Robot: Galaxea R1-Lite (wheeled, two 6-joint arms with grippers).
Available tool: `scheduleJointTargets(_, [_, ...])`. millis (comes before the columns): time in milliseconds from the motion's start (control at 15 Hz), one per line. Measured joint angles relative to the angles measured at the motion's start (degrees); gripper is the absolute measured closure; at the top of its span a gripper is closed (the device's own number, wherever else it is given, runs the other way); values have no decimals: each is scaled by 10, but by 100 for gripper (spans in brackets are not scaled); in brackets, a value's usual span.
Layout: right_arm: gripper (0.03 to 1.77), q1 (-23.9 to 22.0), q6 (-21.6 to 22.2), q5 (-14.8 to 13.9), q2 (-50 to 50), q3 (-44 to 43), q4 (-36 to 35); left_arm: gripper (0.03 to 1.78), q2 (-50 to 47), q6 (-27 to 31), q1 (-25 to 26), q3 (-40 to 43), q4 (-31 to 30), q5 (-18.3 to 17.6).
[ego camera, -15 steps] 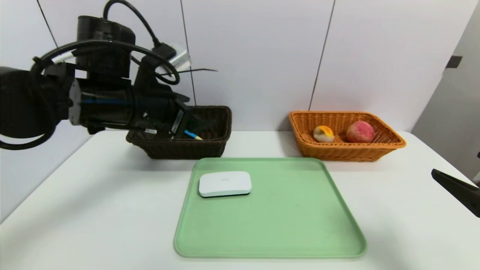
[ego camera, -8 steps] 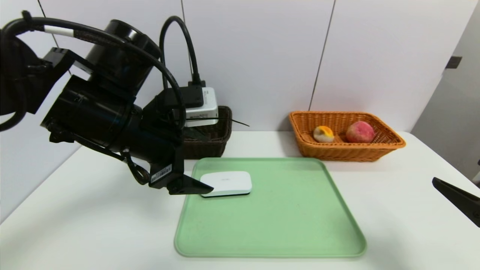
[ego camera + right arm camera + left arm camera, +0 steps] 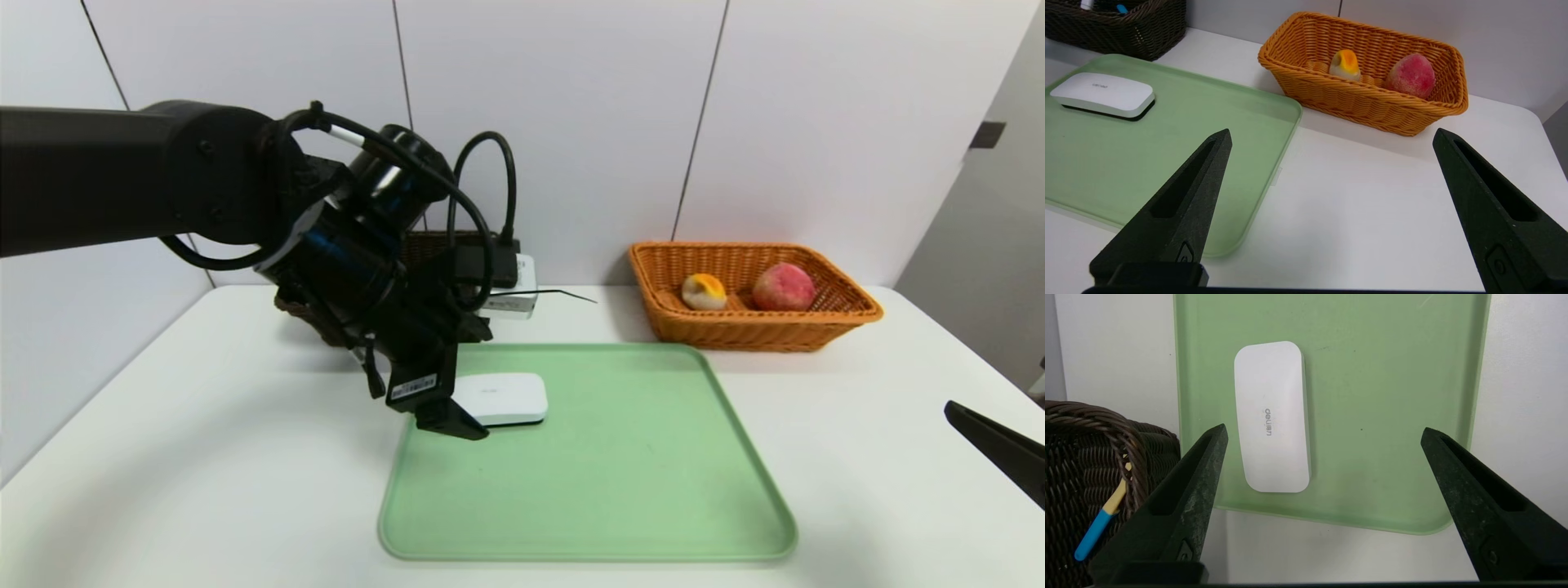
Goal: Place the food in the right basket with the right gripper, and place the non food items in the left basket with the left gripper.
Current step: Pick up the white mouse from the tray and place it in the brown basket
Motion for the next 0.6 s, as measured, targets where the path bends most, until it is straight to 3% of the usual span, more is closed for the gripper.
scheduleJointTargets(600, [10,0,18,11,-13,7,1,12,89,-2,1,-39,-5,2])
